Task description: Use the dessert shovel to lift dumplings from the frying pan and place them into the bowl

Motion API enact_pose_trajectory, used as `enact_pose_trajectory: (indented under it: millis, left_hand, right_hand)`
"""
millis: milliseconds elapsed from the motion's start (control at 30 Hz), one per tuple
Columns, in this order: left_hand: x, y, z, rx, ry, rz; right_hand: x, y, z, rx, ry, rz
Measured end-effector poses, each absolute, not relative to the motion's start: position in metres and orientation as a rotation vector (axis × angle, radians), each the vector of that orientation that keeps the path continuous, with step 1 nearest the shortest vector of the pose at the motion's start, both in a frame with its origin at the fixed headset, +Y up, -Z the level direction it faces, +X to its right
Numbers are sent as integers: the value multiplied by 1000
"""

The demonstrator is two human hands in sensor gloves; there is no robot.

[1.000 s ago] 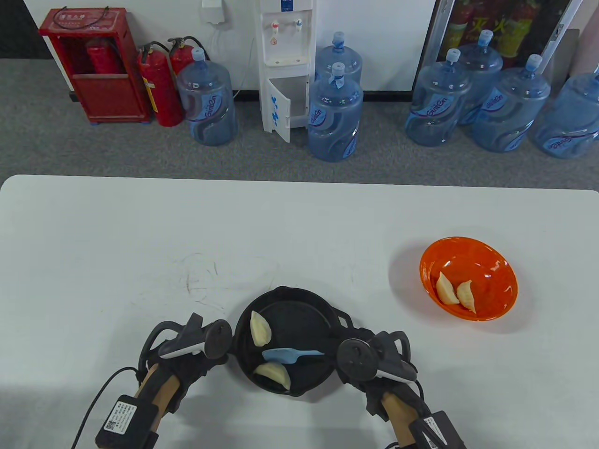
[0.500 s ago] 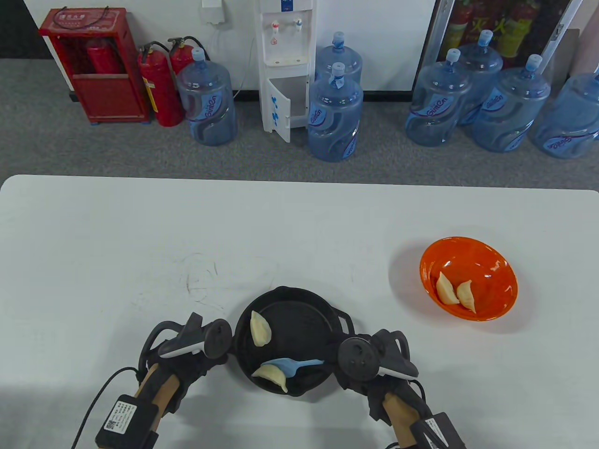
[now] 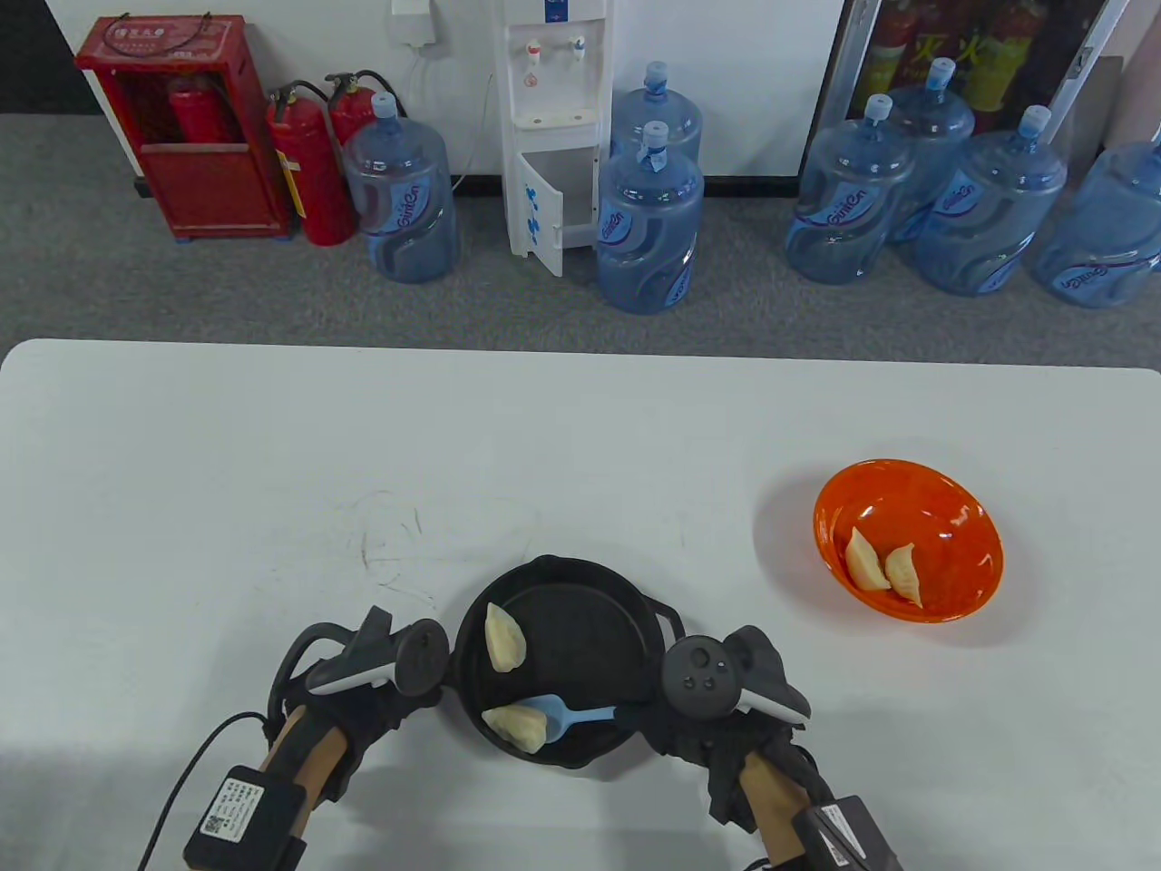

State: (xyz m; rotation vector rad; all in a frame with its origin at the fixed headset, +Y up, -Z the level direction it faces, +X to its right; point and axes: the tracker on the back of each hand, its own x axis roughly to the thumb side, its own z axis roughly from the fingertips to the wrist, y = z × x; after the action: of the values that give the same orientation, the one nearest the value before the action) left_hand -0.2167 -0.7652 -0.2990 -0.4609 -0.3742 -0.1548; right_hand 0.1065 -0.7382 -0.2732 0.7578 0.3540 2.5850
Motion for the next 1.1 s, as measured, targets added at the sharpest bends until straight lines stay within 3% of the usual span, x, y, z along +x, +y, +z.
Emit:
enact_pose_trajectory:
  millis: [400,1100]
  left_hand:
    - [-217,-765,-299,-460,-375,-152]
    - [-218,-765,-299,-461,-373,-152]
  right_hand:
    - [137,-720,-278,607,219,2468]
    - [213,-692,-275,110,-108,2405]
